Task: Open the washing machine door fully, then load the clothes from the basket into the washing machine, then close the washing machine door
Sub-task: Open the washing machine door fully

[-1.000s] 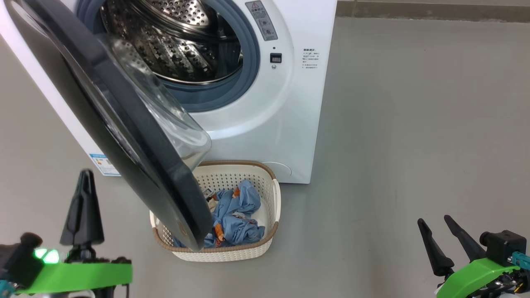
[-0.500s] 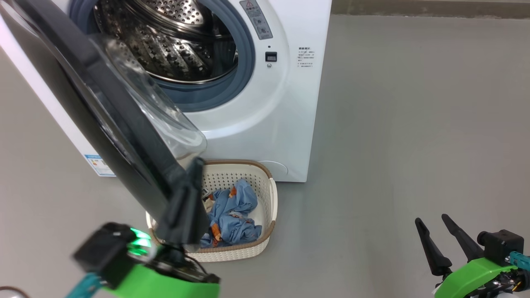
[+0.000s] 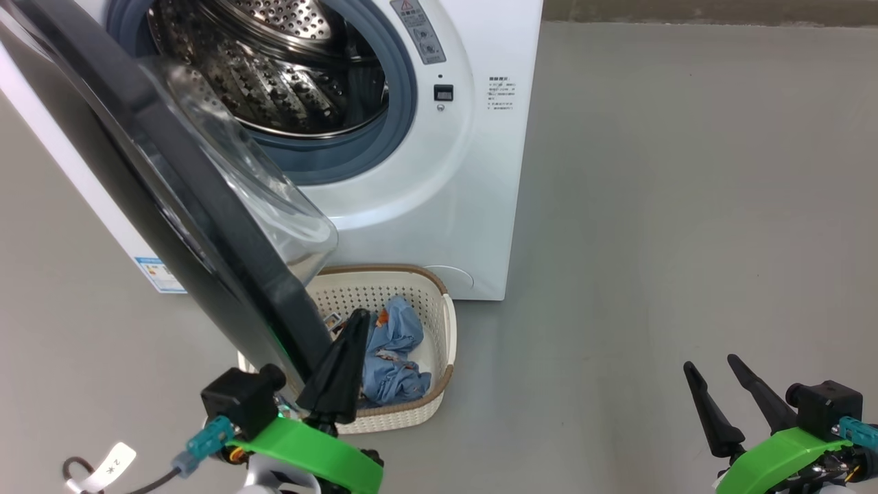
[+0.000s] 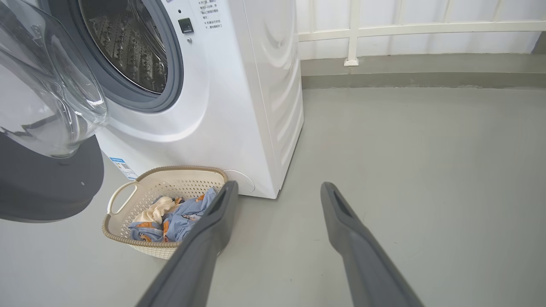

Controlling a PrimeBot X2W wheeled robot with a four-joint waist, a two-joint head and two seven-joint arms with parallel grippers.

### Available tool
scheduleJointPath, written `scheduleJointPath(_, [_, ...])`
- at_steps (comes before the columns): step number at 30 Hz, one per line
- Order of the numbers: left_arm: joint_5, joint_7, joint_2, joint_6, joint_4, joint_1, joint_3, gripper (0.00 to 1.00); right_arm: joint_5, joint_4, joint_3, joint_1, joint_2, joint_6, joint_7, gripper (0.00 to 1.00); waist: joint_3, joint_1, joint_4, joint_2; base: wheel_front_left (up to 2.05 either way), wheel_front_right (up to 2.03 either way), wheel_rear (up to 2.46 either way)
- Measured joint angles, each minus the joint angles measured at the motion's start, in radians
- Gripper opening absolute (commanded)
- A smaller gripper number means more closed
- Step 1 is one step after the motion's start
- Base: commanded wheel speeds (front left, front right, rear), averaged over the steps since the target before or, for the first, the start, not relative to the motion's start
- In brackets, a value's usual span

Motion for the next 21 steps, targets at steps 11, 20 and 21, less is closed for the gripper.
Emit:
scheduleJointPath(11, [-0.047, -0.04, -0.002, 0.009, 0.163, -0.052, 0.004, 0.0, 0.0, -0.006, 0.0, 0.0, -0.001, 0.0, 0.0, 1.0, 0.0, 0.0, 0.008, 0.0, 0.0, 0.0, 0.0])
scheduleJointPath(20, [-0.063, -0.056, -0.007, 0.009, 0.227, -0.073, 0.012, 0.0, 0.0, -0.01, 0.002, -0.001, -0.003, 0.0, 0.0, 1.0, 0.006, 0.0, 0.017, 0.0, 0.0, 0.0, 0.0])
scheduleJointPath(21, [-0.064, -0.064, -0.011, 0.007, 0.235, -0.082, 0.012, 0.0, 0.0, -0.01, 0.003, -0.001, -0.006, 0.0, 0.0, 1.0, 0.007, 0.0, 0.019, 0.0, 0.0, 0.0, 0.0])
